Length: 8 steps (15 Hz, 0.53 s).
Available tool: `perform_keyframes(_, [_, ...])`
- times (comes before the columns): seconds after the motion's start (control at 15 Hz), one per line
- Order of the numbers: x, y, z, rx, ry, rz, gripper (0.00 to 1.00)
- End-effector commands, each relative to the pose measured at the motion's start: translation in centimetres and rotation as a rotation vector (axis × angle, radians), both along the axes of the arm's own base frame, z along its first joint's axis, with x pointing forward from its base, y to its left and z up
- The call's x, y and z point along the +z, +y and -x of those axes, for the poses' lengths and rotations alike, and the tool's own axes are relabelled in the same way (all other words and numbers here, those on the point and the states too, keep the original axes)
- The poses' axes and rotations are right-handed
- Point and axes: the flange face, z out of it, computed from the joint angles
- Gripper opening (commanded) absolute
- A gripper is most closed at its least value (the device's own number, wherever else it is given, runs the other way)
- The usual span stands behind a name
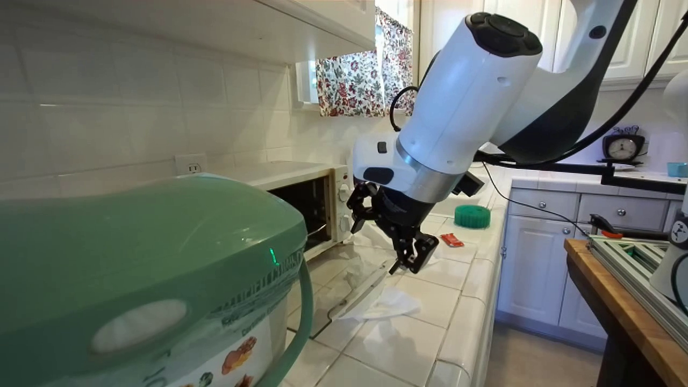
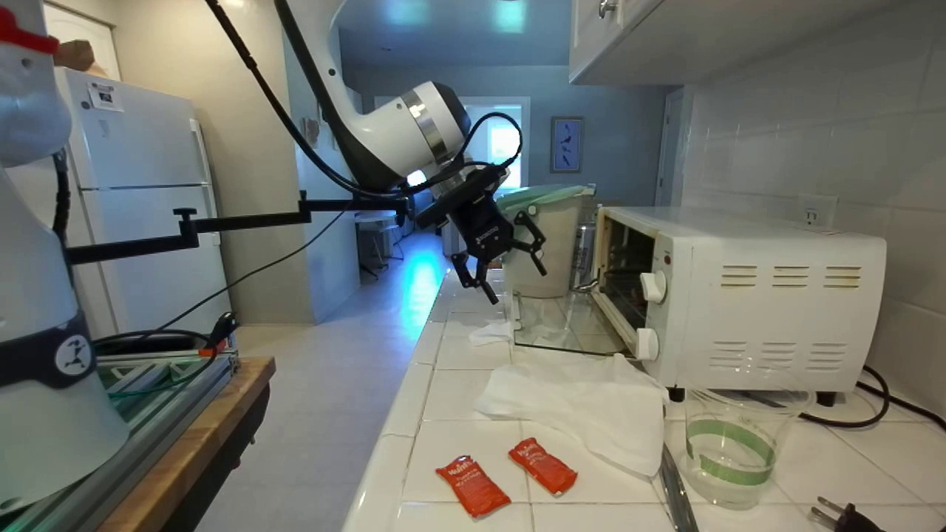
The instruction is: Close the oven door
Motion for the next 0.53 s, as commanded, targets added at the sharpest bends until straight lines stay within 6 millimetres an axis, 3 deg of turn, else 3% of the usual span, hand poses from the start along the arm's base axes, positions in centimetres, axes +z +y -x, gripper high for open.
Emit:
perform_keyframes(0.0, [-1.3, 0.7, -1.0, 0.013, -0.031, 0.011, 1.0])
perform_keyframes(0.47, [-2.8, 1.4, -1.8, 0.043, -0.058, 0.018, 1.0])
